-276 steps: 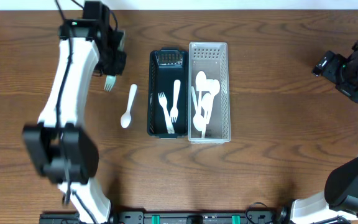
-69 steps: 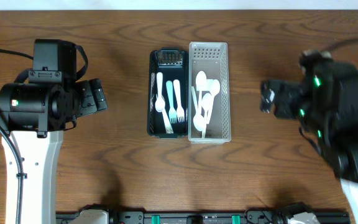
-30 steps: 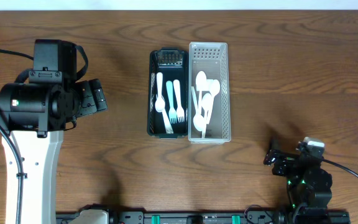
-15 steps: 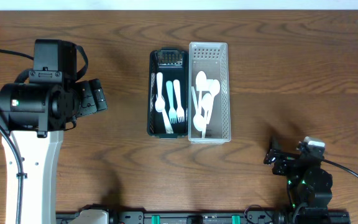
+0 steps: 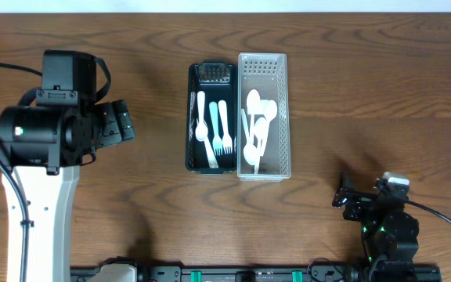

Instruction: Pack container

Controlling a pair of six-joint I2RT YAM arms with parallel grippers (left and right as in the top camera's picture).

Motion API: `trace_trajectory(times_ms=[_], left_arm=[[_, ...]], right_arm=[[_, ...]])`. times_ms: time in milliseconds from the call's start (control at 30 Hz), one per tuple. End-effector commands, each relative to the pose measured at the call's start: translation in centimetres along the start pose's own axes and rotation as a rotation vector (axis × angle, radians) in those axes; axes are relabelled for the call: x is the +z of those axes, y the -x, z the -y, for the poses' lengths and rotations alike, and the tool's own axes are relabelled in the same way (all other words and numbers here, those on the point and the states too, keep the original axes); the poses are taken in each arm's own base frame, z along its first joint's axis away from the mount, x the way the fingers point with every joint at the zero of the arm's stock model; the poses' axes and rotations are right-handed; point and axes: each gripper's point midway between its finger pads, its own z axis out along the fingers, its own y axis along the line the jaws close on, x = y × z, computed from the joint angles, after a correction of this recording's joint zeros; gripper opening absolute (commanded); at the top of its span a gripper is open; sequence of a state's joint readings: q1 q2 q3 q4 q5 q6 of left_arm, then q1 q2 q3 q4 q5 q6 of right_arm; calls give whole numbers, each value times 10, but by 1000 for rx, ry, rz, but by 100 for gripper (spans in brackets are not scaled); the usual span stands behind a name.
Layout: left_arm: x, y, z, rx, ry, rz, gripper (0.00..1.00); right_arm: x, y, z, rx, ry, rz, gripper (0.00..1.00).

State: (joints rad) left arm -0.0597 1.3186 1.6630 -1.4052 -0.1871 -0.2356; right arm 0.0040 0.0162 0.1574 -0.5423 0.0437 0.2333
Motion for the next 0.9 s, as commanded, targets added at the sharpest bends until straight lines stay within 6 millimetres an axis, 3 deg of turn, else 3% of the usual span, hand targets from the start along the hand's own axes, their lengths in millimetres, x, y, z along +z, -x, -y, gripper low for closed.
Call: trace_trajectory(times_ms=[0, 167, 233, 533, 633, 867], left_arm=[[-14, -16, -12, -12, 1, 37, 98], [-10, -67, -27, -11, 6, 33, 98], [-2, -75, -36, -30, 36, 90, 98], [21, -34, -21, -243, -147, 656, 98], [37, -42, -20, -261, -168, 722, 98], [98, -87, -18, -251, -156, 684, 98]], right_arm=[[1, -2, 3, 1, -11, 2, 99], [1, -2, 3, 1, -11, 2, 99], [1, -2, 3, 1, -11, 2, 99], [1, -2, 3, 1, -11, 2, 99], [1, -2, 3, 1, -11, 2, 99], [1, -2, 3, 1, -11, 2, 99]])
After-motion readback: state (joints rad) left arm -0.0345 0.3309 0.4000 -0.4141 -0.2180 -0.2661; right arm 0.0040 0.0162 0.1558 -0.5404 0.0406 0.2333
